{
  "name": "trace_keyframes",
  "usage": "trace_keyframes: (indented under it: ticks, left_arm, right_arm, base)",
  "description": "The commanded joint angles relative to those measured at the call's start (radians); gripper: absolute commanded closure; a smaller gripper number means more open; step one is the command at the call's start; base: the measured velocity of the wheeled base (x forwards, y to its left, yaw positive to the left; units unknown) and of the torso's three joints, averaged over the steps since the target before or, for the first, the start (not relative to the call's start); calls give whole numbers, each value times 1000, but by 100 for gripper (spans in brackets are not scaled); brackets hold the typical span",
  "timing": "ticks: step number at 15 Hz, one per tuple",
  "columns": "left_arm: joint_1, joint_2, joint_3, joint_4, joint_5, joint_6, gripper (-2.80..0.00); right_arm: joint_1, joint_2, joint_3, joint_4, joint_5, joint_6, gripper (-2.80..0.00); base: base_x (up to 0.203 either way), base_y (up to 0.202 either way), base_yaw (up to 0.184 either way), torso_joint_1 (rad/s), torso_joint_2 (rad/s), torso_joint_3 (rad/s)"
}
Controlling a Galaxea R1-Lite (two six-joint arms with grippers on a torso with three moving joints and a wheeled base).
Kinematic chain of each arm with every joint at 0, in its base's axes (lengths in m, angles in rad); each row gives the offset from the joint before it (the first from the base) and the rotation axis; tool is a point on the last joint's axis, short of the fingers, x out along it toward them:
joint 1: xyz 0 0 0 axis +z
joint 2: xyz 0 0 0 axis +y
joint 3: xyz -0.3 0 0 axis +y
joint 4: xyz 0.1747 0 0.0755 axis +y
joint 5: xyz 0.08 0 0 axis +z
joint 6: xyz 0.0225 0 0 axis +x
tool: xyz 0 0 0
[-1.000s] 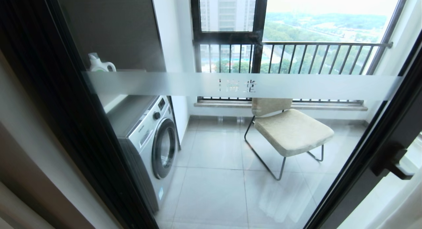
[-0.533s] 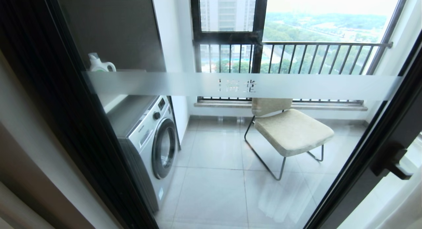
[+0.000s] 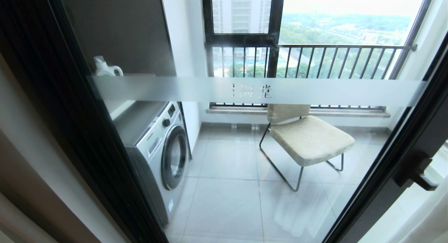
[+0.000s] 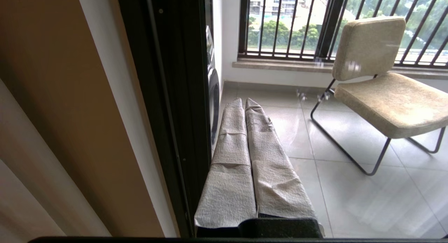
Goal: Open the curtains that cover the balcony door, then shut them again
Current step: Close the inner curtains on both sides
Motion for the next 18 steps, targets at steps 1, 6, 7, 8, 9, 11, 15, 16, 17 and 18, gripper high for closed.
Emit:
trace_keyframes:
  ticks: [1, 6, 7, 8, 9, 11, 15, 16, 17, 18]
  left_arm:
    - [0, 0, 0, -1, 1, -1, 0]
    - [0, 0, 0, -1, 1, -1, 0]
    - [0, 0, 0, -1, 1, -1, 0]
    - [0, 0, 0, -1, 1, -1, 0]
    - [0, 0, 0, -1, 1, -1, 0]
    - [0, 0, 0, -1, 1, 1, 0]
    - [0, 0, 0, -1, 1, 1, 0]
    - [0, 0, 0, -1, 1, 1, 0]
    - [0, 0, 0, -1, 1, 1, 0]
    - [0, 0, 0, -1, 1, 1, 0]
  right_arm:
    - [0, 0, 0, 0, 0, 0, 0]
    - [0, 0, 0, 0, 0, 0, 0]
    - [0, 0, -1, 0, 0, 0, 0]
    - [0, 0, 0, 0, 0, 0, 0]
    - [0, 0, -1, 0, 0, 0, 0]
    - [0, 0, -2, 0, 0, 0, 0]
    - [0, 0, 0, 0, 0, 0, 0]
    - [0, 0, 0, 0, 0, 0, 0]
    - [0, 0, 0, 0, 0, 0, 0]
    - [0, 0, 0, 0, 0, 0, 0]
  base:
    - [0, 0, 0, 0, 0, 0]
    - [0, 0, 0, 0, 0, 0]
    - [0, 0, 0, 0, 0, 0]
    - [0, 0, 0, 0, 0, 0]
    - [5, 68, -10, -11, 2, 6]
    - [2, 147, -4, 7, 2, -2]
    - [0, 192, 0, 4, 1, 5]
    - [0, 188, 0, -1, 7, 2]
    - [0, 196, 1, 2, 1, -2]
    - [0, 188, -1, 2, 2, 7]
